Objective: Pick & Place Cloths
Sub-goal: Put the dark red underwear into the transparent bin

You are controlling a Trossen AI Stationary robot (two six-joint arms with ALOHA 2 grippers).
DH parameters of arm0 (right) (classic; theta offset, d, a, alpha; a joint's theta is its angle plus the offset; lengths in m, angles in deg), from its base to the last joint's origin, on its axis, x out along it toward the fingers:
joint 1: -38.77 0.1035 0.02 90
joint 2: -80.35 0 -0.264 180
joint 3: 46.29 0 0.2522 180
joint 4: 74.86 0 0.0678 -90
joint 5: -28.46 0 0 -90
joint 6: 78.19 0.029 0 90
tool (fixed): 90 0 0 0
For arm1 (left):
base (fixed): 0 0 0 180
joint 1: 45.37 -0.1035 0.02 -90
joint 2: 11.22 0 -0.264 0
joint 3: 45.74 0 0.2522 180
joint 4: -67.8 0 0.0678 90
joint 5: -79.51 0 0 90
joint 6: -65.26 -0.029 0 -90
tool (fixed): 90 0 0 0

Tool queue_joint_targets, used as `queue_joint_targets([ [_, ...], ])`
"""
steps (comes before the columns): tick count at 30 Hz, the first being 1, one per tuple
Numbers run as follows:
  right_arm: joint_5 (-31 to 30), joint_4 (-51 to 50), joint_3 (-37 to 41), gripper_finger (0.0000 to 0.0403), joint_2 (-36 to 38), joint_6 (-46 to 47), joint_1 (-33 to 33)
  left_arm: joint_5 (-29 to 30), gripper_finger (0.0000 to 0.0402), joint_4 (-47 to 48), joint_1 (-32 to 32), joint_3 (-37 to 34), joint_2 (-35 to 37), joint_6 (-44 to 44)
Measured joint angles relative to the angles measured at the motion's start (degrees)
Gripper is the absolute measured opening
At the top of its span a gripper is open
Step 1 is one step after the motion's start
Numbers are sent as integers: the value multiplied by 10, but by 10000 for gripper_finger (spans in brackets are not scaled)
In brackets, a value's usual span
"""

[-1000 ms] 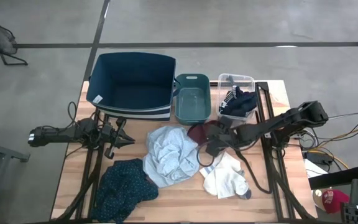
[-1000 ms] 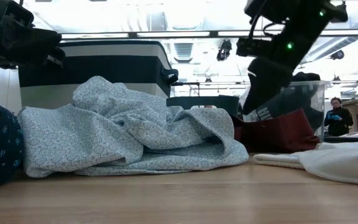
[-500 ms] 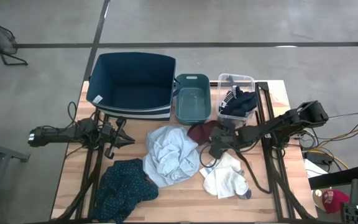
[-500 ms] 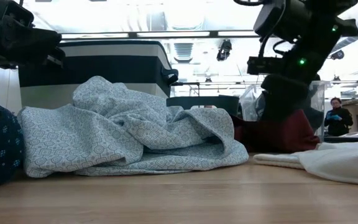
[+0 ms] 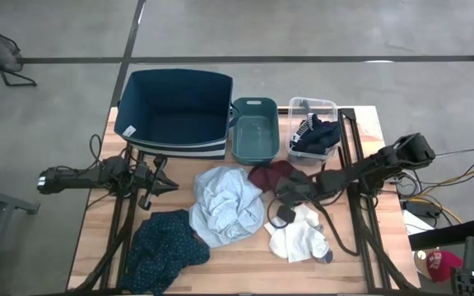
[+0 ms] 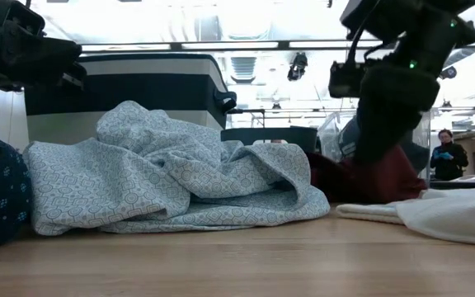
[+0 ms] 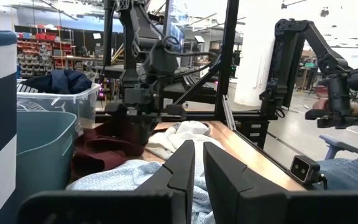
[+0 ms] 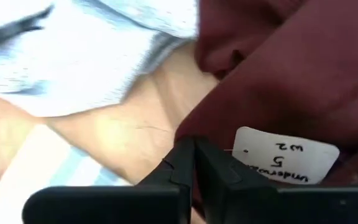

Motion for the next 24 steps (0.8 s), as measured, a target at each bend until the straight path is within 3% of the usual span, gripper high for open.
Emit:
queue_joint_targets([
  [15,-41,10,-90,8,0,-26,63,0,41,0,0,0,0,0],
  [24,-72,39,-81,11,0,-18,62,0,41,0,0,0,0,0],
])
